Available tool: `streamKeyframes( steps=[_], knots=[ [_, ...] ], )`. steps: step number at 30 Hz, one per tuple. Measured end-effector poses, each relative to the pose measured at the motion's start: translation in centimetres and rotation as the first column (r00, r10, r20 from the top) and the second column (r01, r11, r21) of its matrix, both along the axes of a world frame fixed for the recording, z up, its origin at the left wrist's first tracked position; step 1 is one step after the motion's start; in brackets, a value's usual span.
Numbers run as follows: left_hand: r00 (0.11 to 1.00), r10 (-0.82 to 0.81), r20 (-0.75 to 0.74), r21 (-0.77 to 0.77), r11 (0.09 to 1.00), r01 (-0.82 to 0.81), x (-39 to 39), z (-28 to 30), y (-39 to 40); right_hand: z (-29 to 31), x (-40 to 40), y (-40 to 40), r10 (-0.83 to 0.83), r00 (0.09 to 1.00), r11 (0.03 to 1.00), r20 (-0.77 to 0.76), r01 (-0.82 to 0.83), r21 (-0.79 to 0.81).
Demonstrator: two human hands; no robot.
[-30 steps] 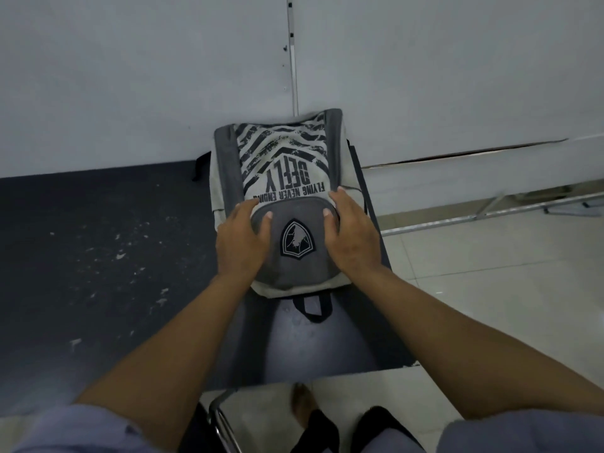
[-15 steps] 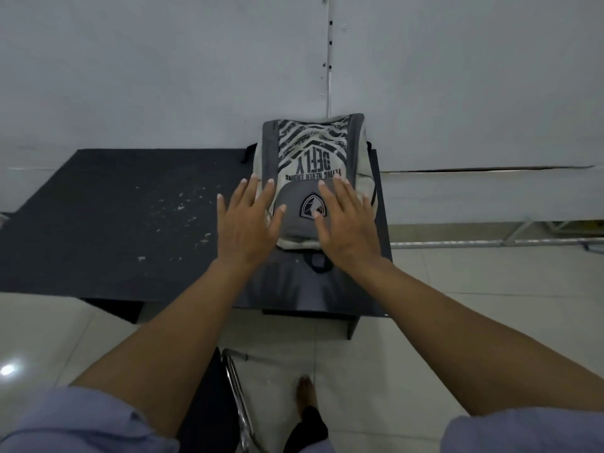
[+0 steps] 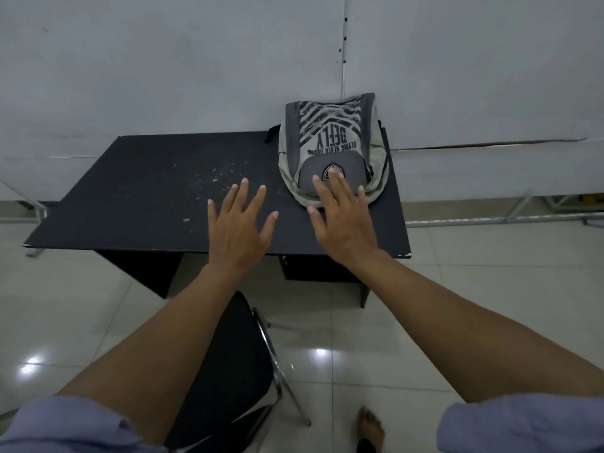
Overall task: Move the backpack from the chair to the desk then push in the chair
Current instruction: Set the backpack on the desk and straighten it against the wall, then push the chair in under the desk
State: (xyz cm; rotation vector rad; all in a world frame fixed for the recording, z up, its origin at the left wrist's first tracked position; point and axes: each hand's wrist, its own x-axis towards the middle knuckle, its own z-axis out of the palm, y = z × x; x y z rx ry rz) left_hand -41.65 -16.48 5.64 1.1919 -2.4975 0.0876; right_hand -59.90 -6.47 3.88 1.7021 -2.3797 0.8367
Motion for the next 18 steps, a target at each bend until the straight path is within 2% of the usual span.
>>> streamKeyframes(
  steps=[12,18],
  knots=[
    [0.996,-0.094,-0.004,0.079,0.992,0.094,18.2,-1.9,5.7,-2.7,18.3,7.4,-0.065,0.997,0.998,0.031,0.065,0.019],
    [0.999,-0.045,-0.008,0.164,0.985,0.045,26.4,-4.2,10.6,-3.7,26.4,11.2,0.002,0.998,0.996,0.070,-0.009,0.092]
  ],
)
